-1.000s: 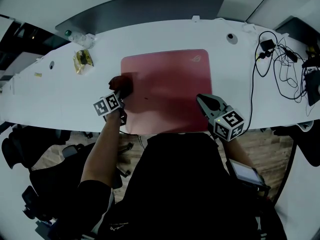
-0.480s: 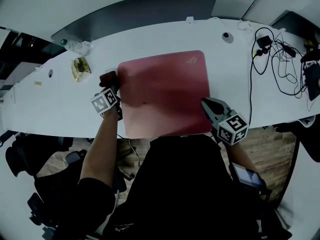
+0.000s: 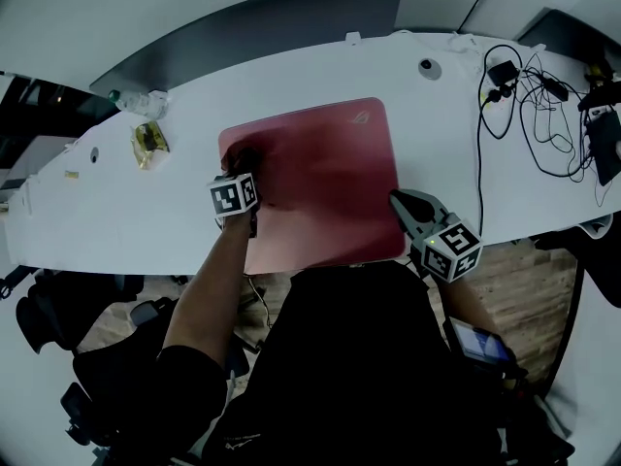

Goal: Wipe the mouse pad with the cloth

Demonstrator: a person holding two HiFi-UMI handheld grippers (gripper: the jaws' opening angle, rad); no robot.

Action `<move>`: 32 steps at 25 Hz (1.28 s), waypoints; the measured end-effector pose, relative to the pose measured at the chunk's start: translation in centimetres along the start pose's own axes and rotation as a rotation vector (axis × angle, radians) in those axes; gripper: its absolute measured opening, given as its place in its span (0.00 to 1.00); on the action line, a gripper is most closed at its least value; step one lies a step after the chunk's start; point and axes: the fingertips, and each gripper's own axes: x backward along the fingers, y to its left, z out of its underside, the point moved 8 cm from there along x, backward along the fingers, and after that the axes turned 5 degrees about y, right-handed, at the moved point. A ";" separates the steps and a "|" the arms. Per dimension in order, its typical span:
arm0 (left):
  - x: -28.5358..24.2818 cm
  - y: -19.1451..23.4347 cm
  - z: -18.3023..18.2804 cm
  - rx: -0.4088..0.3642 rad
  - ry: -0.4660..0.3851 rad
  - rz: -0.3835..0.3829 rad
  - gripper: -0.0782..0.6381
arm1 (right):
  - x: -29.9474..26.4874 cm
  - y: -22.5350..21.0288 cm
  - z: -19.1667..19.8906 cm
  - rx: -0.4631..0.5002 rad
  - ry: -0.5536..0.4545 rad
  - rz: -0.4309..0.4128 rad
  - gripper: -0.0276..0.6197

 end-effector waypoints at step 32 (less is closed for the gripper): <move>-2.4 -11.6 -2.3 -0.053 0.028 0.146 0.19 | 2.9 -3.6 0.2 -0.029 -0.036 -0.015 0.08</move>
